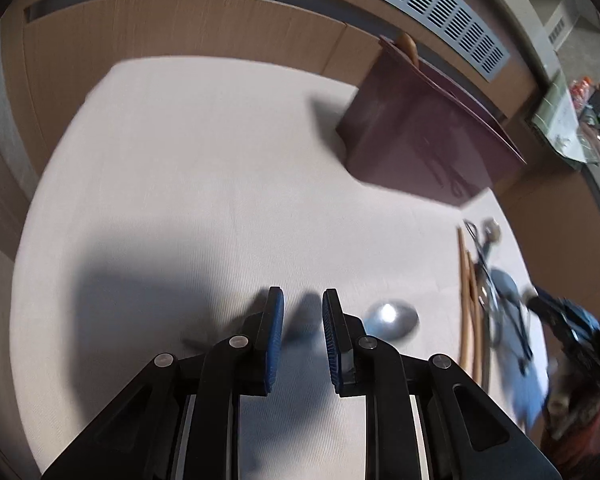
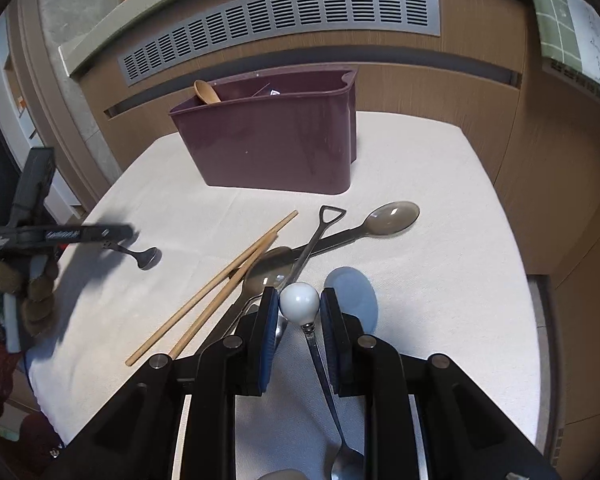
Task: Organize utensils
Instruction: 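Carry the smiley spoon with the left tool while the right tool carries the ball-handled spoon toward the holder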
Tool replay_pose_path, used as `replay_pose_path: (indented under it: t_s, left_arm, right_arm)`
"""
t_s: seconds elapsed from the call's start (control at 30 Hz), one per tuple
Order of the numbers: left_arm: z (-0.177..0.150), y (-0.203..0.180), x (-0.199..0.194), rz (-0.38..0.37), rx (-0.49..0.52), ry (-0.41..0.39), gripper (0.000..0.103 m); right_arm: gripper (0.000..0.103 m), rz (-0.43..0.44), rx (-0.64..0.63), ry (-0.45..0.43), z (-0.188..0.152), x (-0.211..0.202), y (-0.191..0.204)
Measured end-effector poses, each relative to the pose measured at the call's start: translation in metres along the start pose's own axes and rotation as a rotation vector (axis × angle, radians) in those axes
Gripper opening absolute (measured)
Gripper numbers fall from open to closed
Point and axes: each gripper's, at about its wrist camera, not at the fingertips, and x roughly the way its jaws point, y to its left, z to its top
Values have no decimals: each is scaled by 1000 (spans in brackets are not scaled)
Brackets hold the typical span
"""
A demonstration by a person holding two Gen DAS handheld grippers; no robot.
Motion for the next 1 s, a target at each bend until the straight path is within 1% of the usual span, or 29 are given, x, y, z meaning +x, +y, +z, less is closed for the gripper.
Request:
replay_pose_path:
  t_s: [0.07,0.1,0.17,0.23,0.27,0.33,0.4,0.47,0.53,0.67,0.7,0.77,0.83,0.87,0.93,1.0]
  left_arm:
    - [-15,-7,-6,-12,39,17,22]
    - [-20,-13,-8,-12,71,28,24]
    - [-33,-31,-10,-6,176,52,30]
    - [-42,-50,-9,-10,272,77,42]
    - [-45,-59,-6,4,319,79,44]
    - [-43,-71,1,64,361,63,44]
    - [-31,-76,10,101,337,48,44]
    - [-18,-76,16,112,290,40,44]
    - [-6,-76,23,137,269,32,43]
    - [-3,-82,30,187,306,22,43]
    - [-4,-82,31,190,313,19,42]
    - [-3,-80,29,198,302,6,31]
    - [-4,-74,23,194,262,-12,29]
    - [-5,-74,18,191,248,-34,29]
    - [-10,-75,1,190,249,-102,29]
    - [-12,-80,-17,167,239,-167,29]
  right_arm:
    - [20,-4,7,-3,1,1,0]
    - [20,-2,12,-4,2,1,1]
    - [20,10,24,-8,3,2,3]
    - [20,27,27,-15,4,0,4]
    - [20,32,25,-18,4,0,6]
    - [20,33,16,-26,3,-3,10]
    - [20,23,8,-34,2,-5,12]
    - [20,17,6,-44,1,-9,13]
    - [20,11,2,-51,-1,-12,13]
    - [20,-9,-2,-63,-5,-14,10]
    - [20,-12,-2,-67,-6,-14,9]
    - [20,-11,0,-76,-6,-15,9]
    - [20,-9,-1,-87,-6,-18,9]
    - [20,-12,-3,-96,-6,-19,10]
    - [20,-25,-15,-119,-5,-24,13]
    - [20,-40,-25,-137,-3,-28,15]
